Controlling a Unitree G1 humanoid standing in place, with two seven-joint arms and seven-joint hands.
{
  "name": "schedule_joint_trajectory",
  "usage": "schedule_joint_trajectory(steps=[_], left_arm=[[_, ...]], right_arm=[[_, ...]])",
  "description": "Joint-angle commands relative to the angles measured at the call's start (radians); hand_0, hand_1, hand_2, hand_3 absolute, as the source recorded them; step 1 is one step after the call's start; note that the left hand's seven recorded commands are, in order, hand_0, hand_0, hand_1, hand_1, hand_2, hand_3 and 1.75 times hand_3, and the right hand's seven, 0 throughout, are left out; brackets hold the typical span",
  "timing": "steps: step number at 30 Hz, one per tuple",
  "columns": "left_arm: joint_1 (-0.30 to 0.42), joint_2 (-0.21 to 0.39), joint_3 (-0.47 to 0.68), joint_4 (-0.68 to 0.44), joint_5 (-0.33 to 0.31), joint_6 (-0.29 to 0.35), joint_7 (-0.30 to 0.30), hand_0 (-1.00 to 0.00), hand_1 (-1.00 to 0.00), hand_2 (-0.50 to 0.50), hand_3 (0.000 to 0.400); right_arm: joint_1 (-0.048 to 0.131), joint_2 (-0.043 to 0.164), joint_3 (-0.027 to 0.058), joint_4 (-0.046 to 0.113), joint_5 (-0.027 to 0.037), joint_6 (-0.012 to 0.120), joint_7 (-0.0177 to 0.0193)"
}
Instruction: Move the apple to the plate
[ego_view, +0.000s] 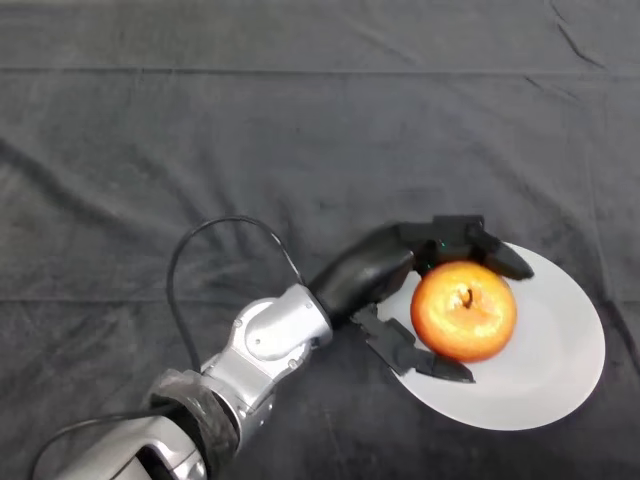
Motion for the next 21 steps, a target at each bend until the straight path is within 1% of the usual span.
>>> schedule_joint_trajectory(steps=[1,2,3,5,6,7,12,14,15,16,17,18,21], left_arm=[[-0.057,0.024,-0.041,-0.04,0.021,0.022,0.014,-0.51,-0.9,0.2,0.361],[-0.059,0.025,-0.045,-0.04,0.023,0.03,0.019,-0.4,-0.85,0.23,0.34],[-0.06,0.025,-0.049,-0.039,0.025,0.038,0.023,-0.23,-0.75,0.26,0.3],[-0.063,0.025,-0.055,-0.039,0.028,0.052,0.031,-0.12,-0.65,0.27,0.262],[-0.065,0.025,-0.058,-0.039,0.03,0.058,0.036,-0.08,-0.63,0.27,0.251],[-0.066,0.025,-0.06,-0.038,0.031,0.063,0.04,-0.01,-0.57,0.28,0.229],[-0.068,0.026,-0.07,-0.039,0.037,0.085,0.059,0.0,-0.56,0.28,0.223],[-0.069,0.026,-0.072,-0.04,0.039,0.092,0.066,0.0,-0.53,0.26,0.21],[-0.069,0.026,-0.073,-0.041,0.04,0.095,0.069,0.0,-0.42,0.21,0.169],[-0.07,0.026,-0.074,-0.041,0.04,0.097,0.072,0.0,-0.38,0.19,0.154],[-0.07,0.027,-0.075,-0.042,0.041,0.1,0.074,0.0,-0.21,0.1,0.083],[-0.07,0.027,-0.075,-0.042,0.041,0.102,0.077,0.0,0.0,0.0,0.0],[-0.071,0.03,-0.075,-0.042,0.042,0.107,0.083,0.0,0.0,0.0,0.0]], right_arm=[[-0.016,-0.02,-0.0038,0.001,0.0186,-0.008,0.0023],[-0.016,-0.02,-0.0038,0.001,0.0186,-0.008,0.0024],[-0.016,-0.02,-0.0038,0.001,0.0186,-0.008,0.0024],[-0.016,-0.02,-0.0039,0.001,0.0185,-0.008,0.0025],[-0.016,-0.02,-0.0039,0.001,0.0185,-0.008,0.0025],[-0.016,-0.02,-0.0039,0.001,0.0185,-0.008,0.0026],[-0.016,-0.02,-0.0039,0.001,0.0184,-0.008,0.0027],[-0.016,-0.02,-0.0039,0.001,0.0184,-0.008,0.0027],[-0.016,-0.02,-0.0039,0.001,0.0184,-0.008,0.0027],[-0.016,-0.02,-0.0039,0.001,0.0184,-0.008,0.0027],[-0.016,-0.02,-0.0039,0.001,0.0184,-0.008,0.0028],[-0.016,-0.02,-0.0039,0.001,0.0183,-0.008,0.0028],[-0.016,-0.02,-0.0039,0.001,0.0183,-0.008,0.0028]])
